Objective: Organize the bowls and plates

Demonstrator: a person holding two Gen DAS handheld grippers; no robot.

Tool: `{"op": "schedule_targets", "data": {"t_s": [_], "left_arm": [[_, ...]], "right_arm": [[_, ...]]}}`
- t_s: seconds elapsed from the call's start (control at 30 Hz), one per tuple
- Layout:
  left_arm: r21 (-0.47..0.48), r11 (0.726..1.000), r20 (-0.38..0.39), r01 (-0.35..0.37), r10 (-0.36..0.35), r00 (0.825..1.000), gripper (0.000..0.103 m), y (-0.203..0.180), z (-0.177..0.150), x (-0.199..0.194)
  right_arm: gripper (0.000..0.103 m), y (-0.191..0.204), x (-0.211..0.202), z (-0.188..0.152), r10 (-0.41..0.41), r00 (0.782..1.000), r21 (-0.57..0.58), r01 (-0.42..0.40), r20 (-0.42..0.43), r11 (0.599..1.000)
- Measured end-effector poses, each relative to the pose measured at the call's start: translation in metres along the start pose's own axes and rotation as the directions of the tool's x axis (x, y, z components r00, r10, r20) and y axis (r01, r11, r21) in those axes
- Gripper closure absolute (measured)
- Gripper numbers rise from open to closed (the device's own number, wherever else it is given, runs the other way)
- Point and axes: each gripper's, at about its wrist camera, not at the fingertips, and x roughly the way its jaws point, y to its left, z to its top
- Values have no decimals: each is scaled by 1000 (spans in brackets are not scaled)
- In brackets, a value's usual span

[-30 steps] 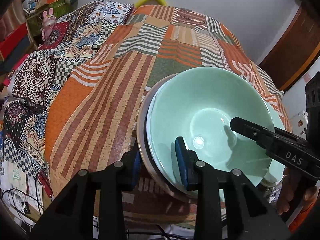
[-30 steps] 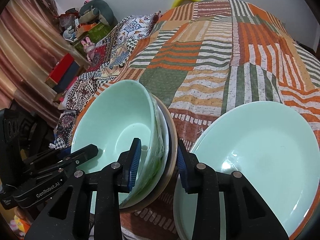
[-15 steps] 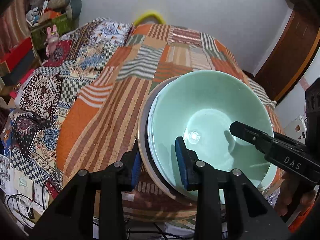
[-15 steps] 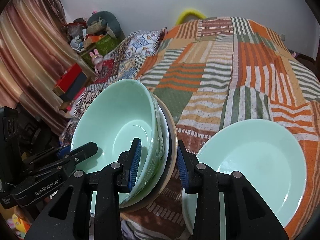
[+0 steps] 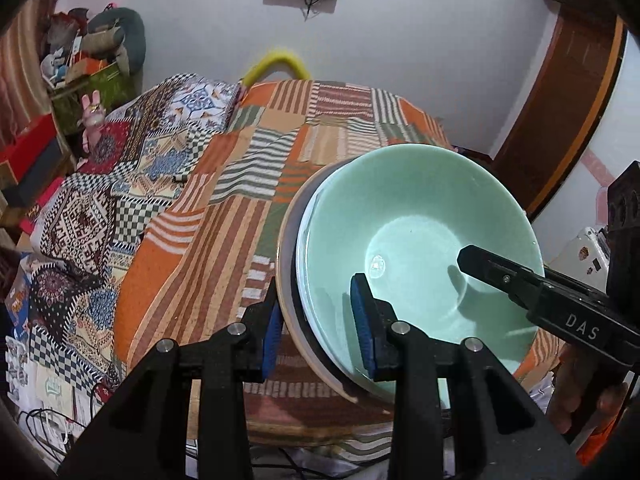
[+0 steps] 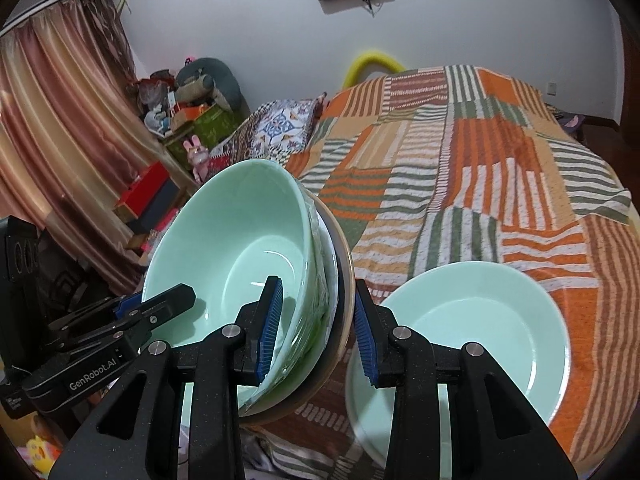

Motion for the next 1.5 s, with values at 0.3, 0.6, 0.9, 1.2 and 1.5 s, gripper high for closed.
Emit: {"op": "schedule_targets", "data": {"t_s": [0.3, 0.6, 0.9, 1.2, 1.5], "left_arm": [[56, 998, 10, 35, -36, 999, 70, -34, 9, -3], [116, 989, -4, 90, -90, 996, 70, -68, 11, 2], [157, 978, -59, 134, -126, 990, 70, -96, 8, 13], [166, 976, -95, 138, -123, 988, 71, -108, 7, 25], [175, 974, -164, 146, -117, 980, 70, -114, -1, 50]], "right_arm": [[71, -25, -24, -1, -26, 999, 39, 25, 47, 999], [71, -45, -51, -5, -91, 992, 79, 84, 89, 993], [71, -63, -70, -10, -156, 982, 112, 144, 106, 983], [71, -77, -69, -19, -170, 982, 136, 158, 85, 978], [71, -90, -63, -30, -185, 982, 170, 175, 41, 970]]}}
